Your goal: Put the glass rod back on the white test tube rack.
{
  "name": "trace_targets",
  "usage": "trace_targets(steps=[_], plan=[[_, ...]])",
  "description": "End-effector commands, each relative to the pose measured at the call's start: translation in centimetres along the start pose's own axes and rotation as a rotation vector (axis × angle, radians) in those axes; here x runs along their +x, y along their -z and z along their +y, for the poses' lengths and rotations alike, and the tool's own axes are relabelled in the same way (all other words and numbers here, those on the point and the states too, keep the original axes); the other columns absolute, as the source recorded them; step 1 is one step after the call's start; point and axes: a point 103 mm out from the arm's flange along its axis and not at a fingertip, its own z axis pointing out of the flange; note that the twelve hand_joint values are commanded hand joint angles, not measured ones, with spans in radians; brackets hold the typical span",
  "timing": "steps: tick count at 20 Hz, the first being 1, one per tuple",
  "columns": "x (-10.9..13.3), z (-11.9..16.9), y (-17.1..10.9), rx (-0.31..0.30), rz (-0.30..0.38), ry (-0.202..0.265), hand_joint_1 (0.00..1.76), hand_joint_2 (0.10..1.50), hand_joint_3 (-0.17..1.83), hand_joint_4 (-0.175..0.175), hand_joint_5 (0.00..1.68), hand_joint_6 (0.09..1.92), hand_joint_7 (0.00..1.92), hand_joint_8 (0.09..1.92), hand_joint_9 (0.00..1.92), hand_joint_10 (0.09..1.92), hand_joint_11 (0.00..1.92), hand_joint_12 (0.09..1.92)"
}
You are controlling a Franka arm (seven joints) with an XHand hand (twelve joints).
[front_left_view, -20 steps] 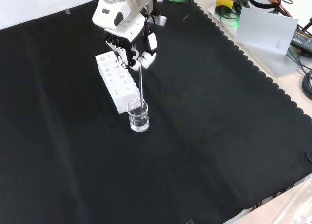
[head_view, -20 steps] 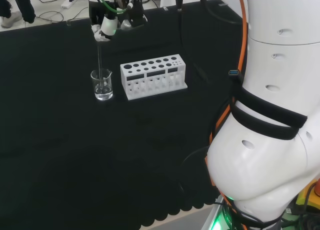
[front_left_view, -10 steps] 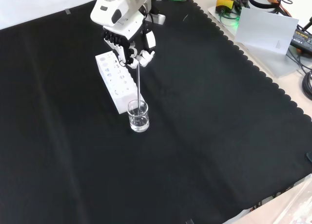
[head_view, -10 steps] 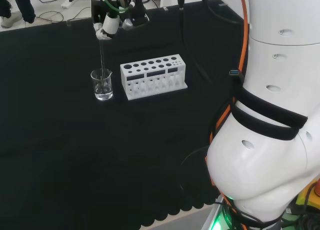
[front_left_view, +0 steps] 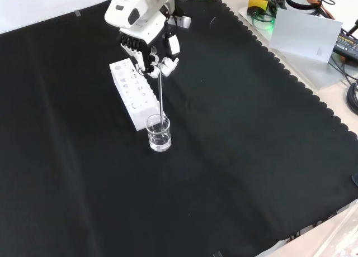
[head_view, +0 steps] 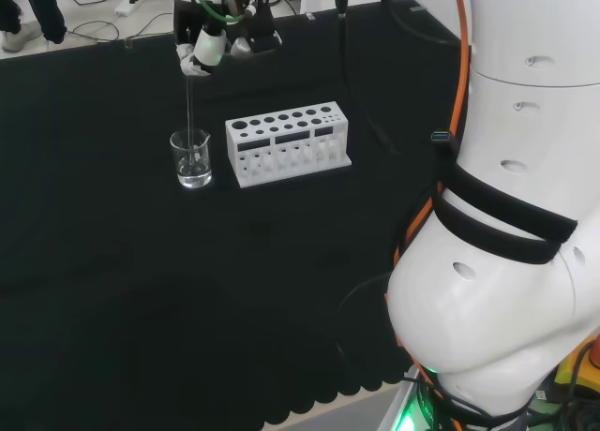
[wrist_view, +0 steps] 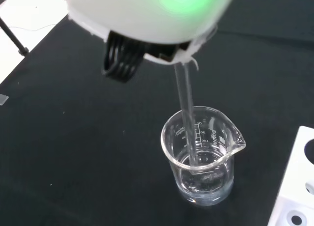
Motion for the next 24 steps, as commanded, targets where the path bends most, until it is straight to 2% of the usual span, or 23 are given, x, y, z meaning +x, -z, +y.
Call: trace_targets(steps=[1,10,15,24], plan=[[-0.9,-0.7,0.5,-0.006,0.022,-0.039,1.23,0.44,1.00,-0.175,1.37,0.68,1.67,0.76,1.91,0.60,1.78,0.66],[-2.2,-1.4,3.0,-0.041,0.039,-0.077,1.23,0.44,1.00,-0.175,1.37,0.68,1.67,0.76,1.91,0.60,1.78,0.66],[-2.5,-1.8,3.8,-0.050,0.049,-0.081,1.23,0.44,1.00,-0.175,1.37,0.68,1.67,0.76,1.91,0.60,1.78,0.66],[-4.3,-3.4,7.3,-0.095,0.060,-0.118,1.23,0.44,1.00,-0.175,1.37,0.68,1.67,0.76,1.91,0.60,1.78,0.66]])
